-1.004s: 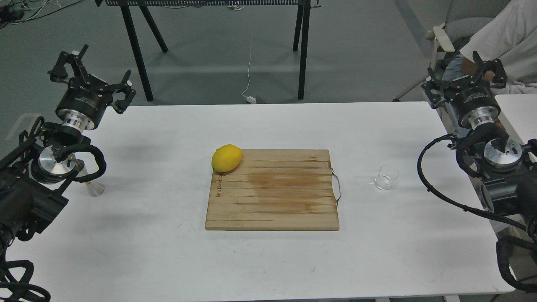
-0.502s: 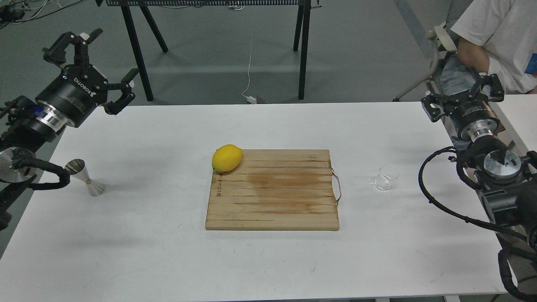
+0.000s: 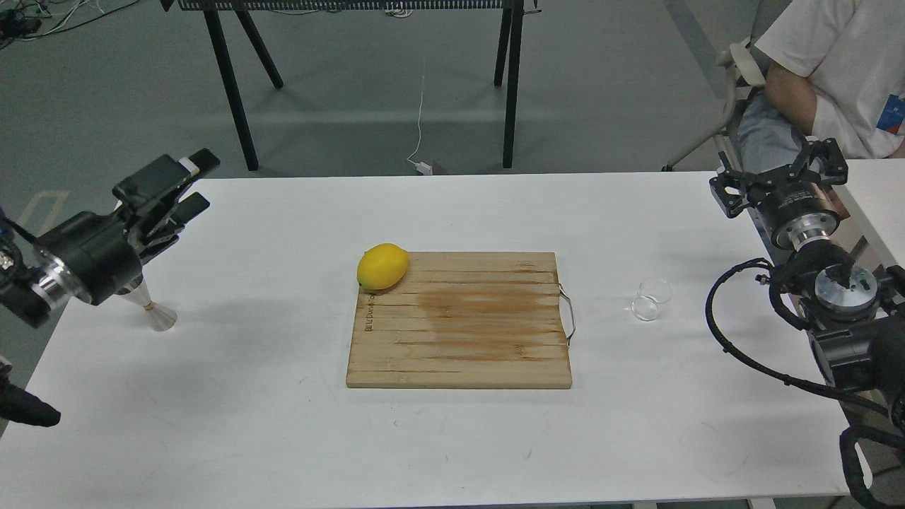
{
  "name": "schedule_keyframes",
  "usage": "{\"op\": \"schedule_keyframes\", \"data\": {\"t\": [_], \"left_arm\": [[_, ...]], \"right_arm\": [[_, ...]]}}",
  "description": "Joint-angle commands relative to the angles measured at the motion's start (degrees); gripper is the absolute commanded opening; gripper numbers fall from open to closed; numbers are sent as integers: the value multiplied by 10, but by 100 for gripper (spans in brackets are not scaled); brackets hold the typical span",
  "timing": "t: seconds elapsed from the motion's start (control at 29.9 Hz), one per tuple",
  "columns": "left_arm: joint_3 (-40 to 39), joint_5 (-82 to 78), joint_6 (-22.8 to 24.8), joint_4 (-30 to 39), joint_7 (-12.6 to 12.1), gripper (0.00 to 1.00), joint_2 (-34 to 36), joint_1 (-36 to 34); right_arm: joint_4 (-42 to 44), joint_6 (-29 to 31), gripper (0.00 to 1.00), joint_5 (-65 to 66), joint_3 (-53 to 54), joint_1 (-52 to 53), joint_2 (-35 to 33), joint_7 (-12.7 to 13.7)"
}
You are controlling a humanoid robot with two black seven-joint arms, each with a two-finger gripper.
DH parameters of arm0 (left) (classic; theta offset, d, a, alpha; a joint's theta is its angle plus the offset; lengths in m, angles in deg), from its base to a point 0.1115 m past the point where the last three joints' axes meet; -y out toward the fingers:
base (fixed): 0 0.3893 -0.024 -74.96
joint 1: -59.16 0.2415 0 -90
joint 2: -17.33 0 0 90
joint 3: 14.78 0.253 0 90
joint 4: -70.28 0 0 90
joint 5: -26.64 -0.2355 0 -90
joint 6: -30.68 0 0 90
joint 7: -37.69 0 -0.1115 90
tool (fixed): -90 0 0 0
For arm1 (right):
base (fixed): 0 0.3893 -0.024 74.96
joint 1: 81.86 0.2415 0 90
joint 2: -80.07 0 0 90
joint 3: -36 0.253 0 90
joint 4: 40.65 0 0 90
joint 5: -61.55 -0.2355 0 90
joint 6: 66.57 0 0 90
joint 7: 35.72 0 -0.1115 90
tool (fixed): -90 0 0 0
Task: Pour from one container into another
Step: 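Lower the left gripper toward the metal jigger near the board edge, then grasp the metal jigger with the left gripper and lift it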
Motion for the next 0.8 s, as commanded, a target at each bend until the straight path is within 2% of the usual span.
{"op": "schedule_keyframes", "data": {"t": [0.0, 0.13, 0.2, 0.3, 0.5, 0.77], "left_arm": [[36, -143, -87, -5, 0, 94, 21, 36], [107, -275, -214, -76, -8, 94, 14, 64], [144, -328, -243, -122, -25, 94, 6, 67], [176, -385, -243, -203, -29, 94, -37, 66], [174, -430, -243, -382, -26, 94, -129, 57], [173, -427, -243, -489, -27, 93, -215, -2]], "right_arm": [[0, 0, 100, 1, -2, -6, 1, 0], [0, 0, 100, 1, -2, -6, 4, 0], [0, 0, 100, 1, -2, -6, 5, 0], [0, 0, 100, 1, -2, -6, 6, 0], [0, 0, 100, 1, -2, -10, 5, 0], [0, 0, 100, 1, -2, -11, 5, 0]]}}
